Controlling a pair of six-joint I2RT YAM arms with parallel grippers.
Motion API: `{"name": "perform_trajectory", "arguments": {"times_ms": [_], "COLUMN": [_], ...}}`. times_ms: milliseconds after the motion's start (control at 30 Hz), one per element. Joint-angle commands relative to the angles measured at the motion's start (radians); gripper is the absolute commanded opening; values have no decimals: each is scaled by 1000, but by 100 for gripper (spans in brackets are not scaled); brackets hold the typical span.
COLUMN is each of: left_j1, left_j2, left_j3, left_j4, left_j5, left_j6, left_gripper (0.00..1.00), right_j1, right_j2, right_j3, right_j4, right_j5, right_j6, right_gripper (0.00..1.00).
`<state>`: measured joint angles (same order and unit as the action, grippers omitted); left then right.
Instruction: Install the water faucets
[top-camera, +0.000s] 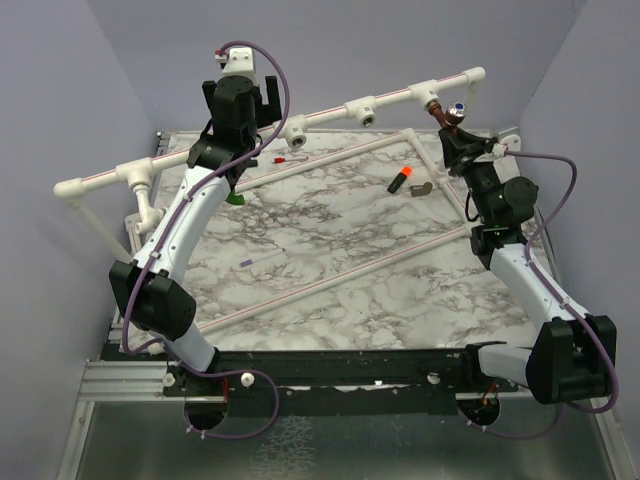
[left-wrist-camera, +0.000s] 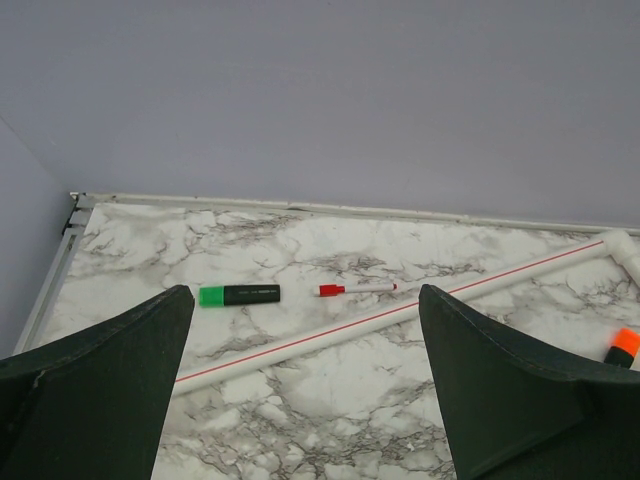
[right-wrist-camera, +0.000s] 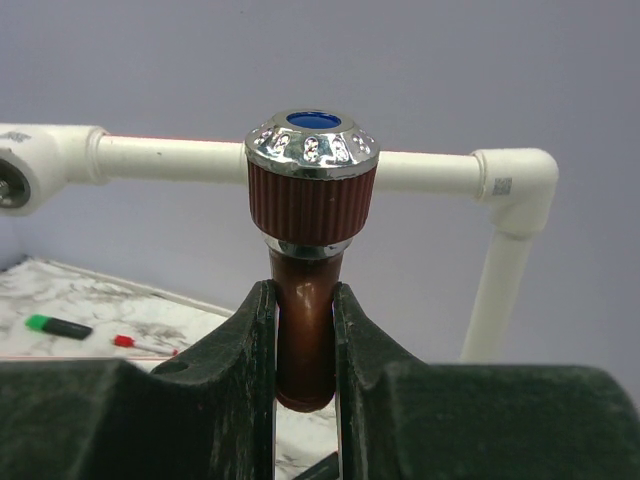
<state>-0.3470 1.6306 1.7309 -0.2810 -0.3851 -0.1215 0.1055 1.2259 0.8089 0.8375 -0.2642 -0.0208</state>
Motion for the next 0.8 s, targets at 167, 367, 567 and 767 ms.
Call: {"name": "perform_trajectory", "arguments": {"times_ms": [167, 367, 567, 767], "left_j1": [-3, -3, -3, -3], "left_j2": [-18, -18, -17, -18], "left_j3": [-32, -33, -30, -28], "left_j4": [-79, -80, -81, -83], "left_j5": [11, 11, 16, 15], "left_j6": [14, 13, 12, 11], "left_gripper": [94, 94, 94, 94], "right_j1": [10, 10, 10, 10], "right_j2": [27, 18, -5, -20], "right_j3": [55, 72, 67, 51], "right_j4": [-80, -120, -163, -185], "right_j5": [91, 106, 155, 182], "right_j6": [394, 571, 740, 917], "right_gripper": [0, 1, 1, 1]}}
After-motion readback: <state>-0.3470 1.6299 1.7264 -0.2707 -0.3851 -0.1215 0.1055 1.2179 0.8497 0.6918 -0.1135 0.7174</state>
